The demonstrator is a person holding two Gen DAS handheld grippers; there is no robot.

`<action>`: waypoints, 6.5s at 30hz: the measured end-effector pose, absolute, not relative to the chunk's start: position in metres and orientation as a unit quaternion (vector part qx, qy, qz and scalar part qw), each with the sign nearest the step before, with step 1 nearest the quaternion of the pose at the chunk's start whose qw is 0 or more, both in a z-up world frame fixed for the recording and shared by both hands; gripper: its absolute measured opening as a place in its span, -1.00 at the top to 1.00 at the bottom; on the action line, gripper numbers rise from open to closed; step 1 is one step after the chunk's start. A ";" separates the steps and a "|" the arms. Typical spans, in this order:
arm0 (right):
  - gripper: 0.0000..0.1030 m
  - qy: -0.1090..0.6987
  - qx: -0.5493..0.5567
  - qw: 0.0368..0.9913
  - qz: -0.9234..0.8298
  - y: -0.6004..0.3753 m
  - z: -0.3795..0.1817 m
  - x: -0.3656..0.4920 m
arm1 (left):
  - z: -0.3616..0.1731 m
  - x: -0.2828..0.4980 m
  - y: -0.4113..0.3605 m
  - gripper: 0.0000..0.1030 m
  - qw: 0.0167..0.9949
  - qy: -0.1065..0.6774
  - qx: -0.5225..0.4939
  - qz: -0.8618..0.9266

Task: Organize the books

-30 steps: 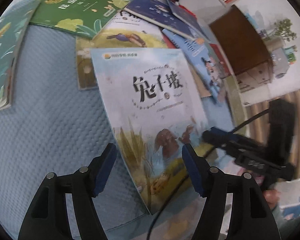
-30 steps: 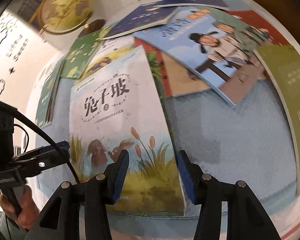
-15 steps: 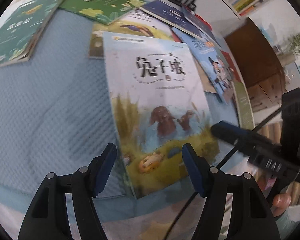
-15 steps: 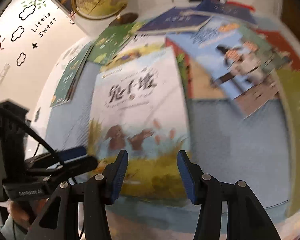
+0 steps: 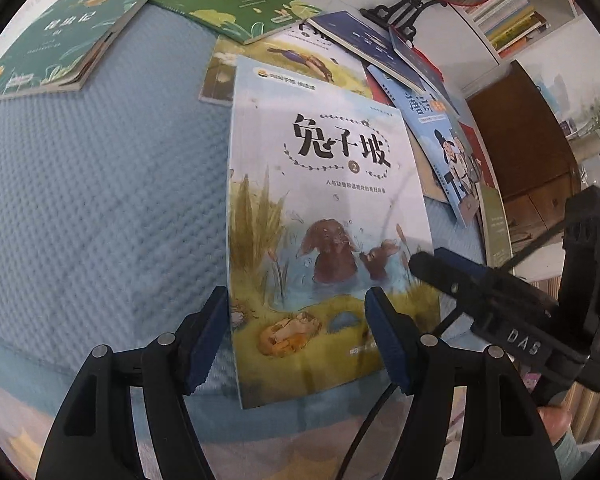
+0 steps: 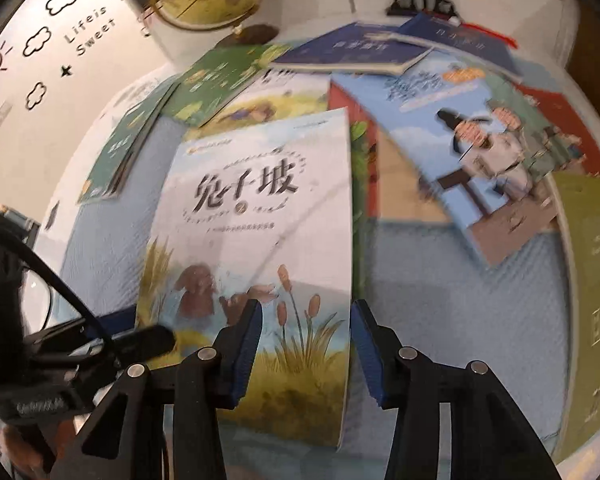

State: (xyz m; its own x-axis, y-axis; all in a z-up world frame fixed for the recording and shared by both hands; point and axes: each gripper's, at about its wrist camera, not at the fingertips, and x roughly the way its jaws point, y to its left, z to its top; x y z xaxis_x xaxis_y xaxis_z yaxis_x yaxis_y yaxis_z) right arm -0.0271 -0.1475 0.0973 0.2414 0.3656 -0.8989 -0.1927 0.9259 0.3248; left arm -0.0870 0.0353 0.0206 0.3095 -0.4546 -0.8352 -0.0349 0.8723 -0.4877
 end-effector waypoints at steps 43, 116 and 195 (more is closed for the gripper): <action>0.10 0.644 0.124 0.718 0.231 -0.206 0.088 -0.107 | 0.087 -0.156 -0.029 -0.07 0.789 0.526 -0.226 -0.224; 0.47 0.466 0.053 0.820 0.328 0.066 0.207 0.053 | 0.113 0.031 0.234 0.64 0.839 0.472 -0.238 -0.126; 0.17 0.601 0.037 0.769 0.213 -0.192 0.089 -0.023 | 0.018 -0.058 0.003 0.22 0.772 0.606 -0.188 -0.051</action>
State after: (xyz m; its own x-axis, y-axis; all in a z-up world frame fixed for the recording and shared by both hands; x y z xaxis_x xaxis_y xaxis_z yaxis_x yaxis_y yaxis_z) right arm -0.0231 -0.1915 0.0886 0.1853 0.3730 -0.9091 -0.2836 0.9061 0.3140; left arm -0.0579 0.0031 0.0178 0.2611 -0.3060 -0.9155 -0.1483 0.9244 -0.3513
